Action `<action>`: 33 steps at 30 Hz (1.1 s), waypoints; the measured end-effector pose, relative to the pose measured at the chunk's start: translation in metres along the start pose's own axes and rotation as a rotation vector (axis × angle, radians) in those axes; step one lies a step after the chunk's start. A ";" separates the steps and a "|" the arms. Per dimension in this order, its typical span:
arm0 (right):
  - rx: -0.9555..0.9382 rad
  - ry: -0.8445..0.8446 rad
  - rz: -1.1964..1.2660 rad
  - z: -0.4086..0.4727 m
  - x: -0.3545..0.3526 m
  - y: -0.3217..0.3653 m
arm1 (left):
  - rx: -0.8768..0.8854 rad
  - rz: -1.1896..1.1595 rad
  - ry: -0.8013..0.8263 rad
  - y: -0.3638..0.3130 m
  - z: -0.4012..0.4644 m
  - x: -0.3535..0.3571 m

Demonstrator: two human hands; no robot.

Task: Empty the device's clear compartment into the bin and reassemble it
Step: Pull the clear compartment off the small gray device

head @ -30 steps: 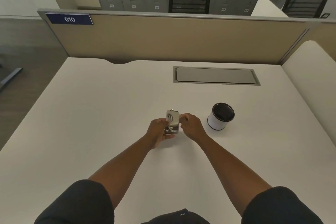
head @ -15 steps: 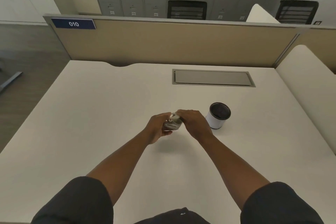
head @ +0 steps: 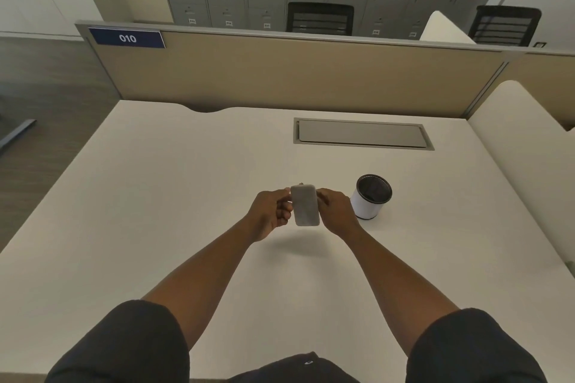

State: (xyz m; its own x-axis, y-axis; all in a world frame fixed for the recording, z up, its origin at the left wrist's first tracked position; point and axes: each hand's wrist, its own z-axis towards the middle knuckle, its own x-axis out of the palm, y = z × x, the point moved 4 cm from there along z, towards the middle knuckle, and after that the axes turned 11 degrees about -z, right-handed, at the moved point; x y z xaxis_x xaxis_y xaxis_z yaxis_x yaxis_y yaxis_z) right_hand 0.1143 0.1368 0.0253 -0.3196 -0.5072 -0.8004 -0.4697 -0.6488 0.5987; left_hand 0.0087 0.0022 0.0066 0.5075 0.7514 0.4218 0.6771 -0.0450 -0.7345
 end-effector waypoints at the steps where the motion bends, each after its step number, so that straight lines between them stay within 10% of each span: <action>1: 0.019 0.014 0.005 -0.001 0.001 -0.002 | 0.008 0.007 0.000 0.000 0.000 0.001; 10: 0.102 0.036 0.055 -0.007 0.003 -0.005 | 0.085 0.209 -0.102 0.010 0.000 0.005; 33: -0.080 -0.196 -0.358 -0.007 0.006 0.050 | -0.007 -0.218 -0.039 0.021 0.003 0.015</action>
State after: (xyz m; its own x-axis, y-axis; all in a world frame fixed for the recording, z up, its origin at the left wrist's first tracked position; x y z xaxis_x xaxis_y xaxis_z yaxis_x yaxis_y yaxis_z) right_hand 0.0952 0.0977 0.0507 -0.3022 -0.1290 -0.9445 -0.5163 -0.8108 0.2759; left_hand 0.0291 0.0146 -0.0042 0.3278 0.7687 0.5492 0.7726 0.1165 -0.6242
